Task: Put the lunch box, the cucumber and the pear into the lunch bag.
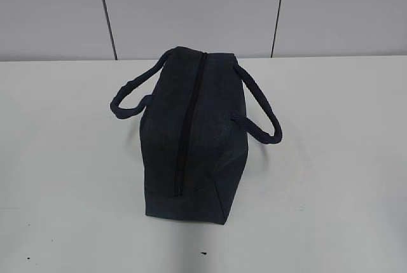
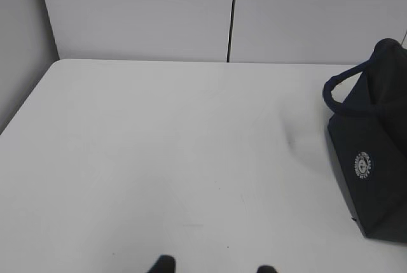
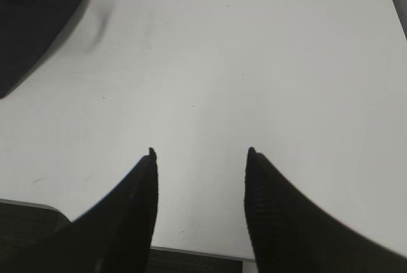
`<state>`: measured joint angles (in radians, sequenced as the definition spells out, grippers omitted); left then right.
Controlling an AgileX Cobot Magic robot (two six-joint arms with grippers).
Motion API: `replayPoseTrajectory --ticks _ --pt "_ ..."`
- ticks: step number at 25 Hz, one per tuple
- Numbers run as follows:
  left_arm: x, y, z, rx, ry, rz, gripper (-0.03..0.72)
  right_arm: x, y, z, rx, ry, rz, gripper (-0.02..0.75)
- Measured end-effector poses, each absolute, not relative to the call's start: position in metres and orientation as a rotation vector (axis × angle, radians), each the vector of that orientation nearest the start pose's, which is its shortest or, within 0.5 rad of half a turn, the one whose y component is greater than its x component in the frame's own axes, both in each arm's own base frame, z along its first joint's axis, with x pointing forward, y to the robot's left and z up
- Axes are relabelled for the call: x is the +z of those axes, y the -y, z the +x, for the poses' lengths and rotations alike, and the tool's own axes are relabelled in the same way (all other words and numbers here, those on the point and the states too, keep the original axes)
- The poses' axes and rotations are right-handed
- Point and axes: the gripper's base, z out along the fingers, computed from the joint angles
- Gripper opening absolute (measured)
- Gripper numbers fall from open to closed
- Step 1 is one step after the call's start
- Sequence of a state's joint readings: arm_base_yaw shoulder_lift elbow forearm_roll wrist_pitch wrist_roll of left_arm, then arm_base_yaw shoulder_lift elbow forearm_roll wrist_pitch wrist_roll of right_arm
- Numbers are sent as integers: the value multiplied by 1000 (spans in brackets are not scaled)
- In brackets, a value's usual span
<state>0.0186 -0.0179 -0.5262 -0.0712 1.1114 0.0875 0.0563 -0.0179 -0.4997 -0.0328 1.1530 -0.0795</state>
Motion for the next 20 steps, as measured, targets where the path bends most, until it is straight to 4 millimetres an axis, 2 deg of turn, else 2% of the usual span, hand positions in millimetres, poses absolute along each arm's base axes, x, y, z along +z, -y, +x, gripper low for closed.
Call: replayPoseTrajectory --ticks 20 --pt "280 6 -13 -19 -2047 78 246 270 3 -12 -53 -2114 -140 358"
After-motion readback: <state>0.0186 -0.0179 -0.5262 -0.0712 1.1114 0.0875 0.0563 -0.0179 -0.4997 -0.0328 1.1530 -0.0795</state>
